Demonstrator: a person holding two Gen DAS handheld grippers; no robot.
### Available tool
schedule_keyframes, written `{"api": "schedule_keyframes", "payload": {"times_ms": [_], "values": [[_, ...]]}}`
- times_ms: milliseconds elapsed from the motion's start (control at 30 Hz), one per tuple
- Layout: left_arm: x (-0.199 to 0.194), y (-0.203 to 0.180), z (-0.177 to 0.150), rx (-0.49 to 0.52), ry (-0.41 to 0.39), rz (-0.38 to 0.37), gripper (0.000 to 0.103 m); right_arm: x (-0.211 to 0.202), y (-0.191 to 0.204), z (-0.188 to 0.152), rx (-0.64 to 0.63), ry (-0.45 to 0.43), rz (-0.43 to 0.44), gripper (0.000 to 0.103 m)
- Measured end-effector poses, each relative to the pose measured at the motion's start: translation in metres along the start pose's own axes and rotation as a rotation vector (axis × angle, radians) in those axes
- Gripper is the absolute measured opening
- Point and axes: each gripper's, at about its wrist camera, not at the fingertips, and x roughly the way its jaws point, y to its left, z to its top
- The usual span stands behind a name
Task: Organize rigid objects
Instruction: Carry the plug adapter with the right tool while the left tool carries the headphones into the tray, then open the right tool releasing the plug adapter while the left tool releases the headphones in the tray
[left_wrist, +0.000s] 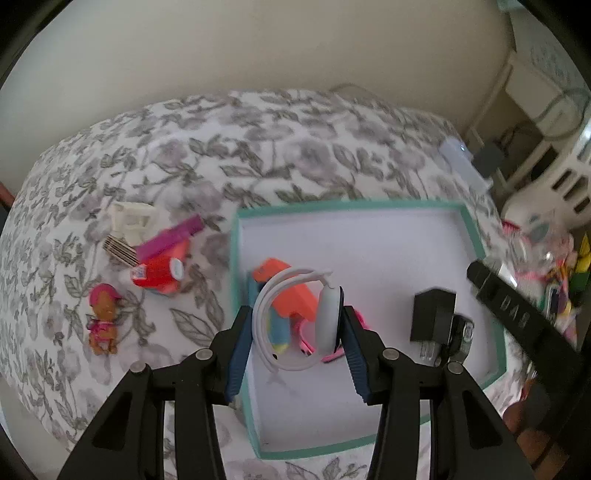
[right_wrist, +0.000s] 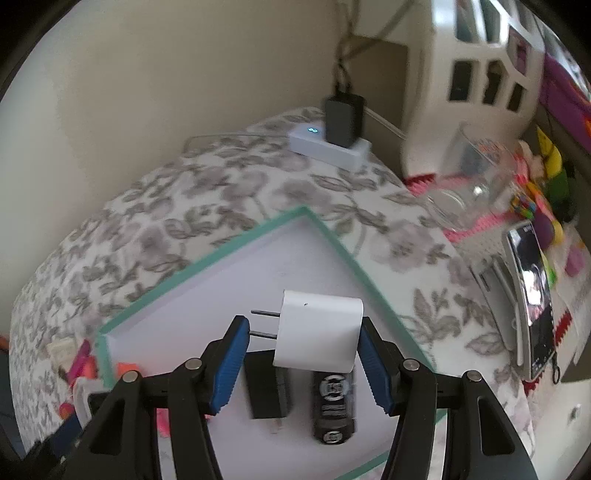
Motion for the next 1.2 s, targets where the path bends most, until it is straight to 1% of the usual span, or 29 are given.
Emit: {"api": "schedule_keyframes", "payload": {"times_ms": [100,167,233,367,467,800,833,900,933,1100,1200], "values": [[0.010,-0.007,-0.006,0.021,0.036,-0.007,0.049,0.011,-0.011,-0.002,0.026,0.025,-0.011,0.062],[0.016,-0.013,-0.009,0.045,0.056,0.002,0.049,0.019,-0.014,-0.004,0.034,0.044,-0.015,0.062],[0.021,-0.017,-0.013,0.066,0.074,0.014,0.049,0.024,-0.016,-0.006,0.038,0.060,-0.026,0.062],[0.031,-0.022,-0.018,0.080,0.121,0.006,0.049,0.027,-0.016,-0.009,0.032,0.076,-0.036,0.062],[0.035,-0.023,-0.020,0.090,0.132,0.016,0.049,0.029,-0.015,-0.010,0.026,0.080,-0.040,0.062],[0.038,-0.020,-0.017,0.081,0.143,0.004,0.050,0.035,-0.010,-0.013,0.002,0.110,-0.048,0.063],[0.037,-0.020,-0.017,0.080,0.140,0.005,0.051,0.033,-0.009,-0.013,-0.001,0.103,-0.050,0.064],[0.034,-0.020,-0.015,0.080,0.130,0.007,0.063,0.029,-0.007,-0.011,-0.014,0.083,-0.061,0.067],[0.032,-0.020,-0.014,0.079,0.124,0.004,0.064,0.027,-0.007,-0.010,-0.016,0.078,-0.061,0.067],[0.023,-0.019,-0.010,0.078,0.096,-0.005,0.068,0.018,-0.002,-0.007,-0.023,0.042,-0.053,0.068],[0.017,-0.015,-0.008,0.067,0.076,-0.005,0.068,0.011,0.002,-0.005,-0.034,0.017,-0.046,0.068]]}}
